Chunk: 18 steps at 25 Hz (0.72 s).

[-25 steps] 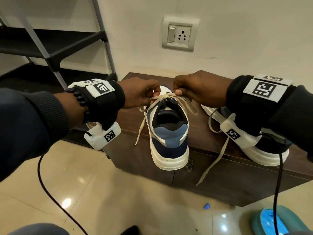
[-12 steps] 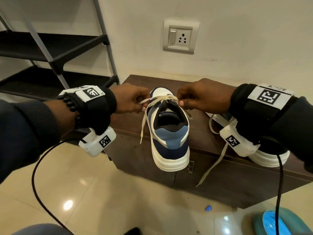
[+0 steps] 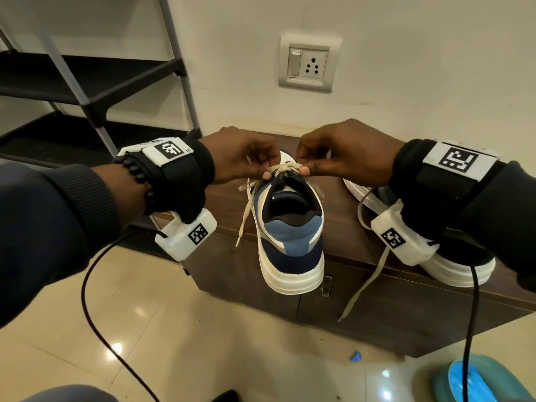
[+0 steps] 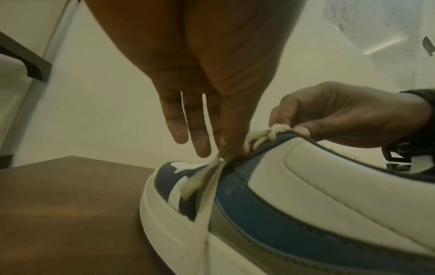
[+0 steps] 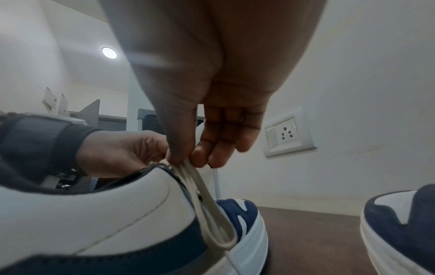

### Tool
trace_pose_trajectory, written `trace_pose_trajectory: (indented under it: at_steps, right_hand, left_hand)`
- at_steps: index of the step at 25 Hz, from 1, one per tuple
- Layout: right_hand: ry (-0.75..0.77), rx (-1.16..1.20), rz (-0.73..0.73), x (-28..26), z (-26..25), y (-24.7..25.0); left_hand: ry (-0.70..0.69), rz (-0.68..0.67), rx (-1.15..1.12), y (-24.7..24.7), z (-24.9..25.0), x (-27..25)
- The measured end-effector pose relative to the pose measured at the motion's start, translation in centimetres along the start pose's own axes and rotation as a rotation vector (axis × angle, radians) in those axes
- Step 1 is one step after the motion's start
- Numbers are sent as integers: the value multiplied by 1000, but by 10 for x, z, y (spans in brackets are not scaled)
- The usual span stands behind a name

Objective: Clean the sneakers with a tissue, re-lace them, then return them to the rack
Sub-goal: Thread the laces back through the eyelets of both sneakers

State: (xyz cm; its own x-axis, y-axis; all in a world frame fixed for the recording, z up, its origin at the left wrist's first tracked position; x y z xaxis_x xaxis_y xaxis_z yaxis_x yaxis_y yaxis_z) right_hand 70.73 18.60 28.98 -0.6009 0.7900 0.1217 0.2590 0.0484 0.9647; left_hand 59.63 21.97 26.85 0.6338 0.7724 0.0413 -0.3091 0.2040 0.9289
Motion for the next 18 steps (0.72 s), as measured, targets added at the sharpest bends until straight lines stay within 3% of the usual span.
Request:
trace_pose_trajectory:
  at_steps: [3,12,18]
  right_hand:
    - [-1,-38,89,0,2,12]
    - [19,-231,142,-1,1,16]
    - [16,-64,-17,-2,-2,0]
  left_hand:
    - [-2,8,8,4,2,3]
    - [35,38,-101,11,-3,-1]
    - [50,-58,-279,3,-3,-2]
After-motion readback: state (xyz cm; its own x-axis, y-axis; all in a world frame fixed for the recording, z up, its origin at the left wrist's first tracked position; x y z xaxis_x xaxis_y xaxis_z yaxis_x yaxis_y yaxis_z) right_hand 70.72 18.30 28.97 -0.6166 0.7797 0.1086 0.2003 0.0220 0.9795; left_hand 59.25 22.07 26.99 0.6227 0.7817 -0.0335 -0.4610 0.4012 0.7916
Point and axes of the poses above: each hand's wrist, its own x-axis towards the middle knuckle, its own y-axis out of the back of the hand, z = x × y, the point moved 9 cm from there along x, towards the middle knuckle, and after that the axes turned 2 degrees about -x, right-handed, at the moved point
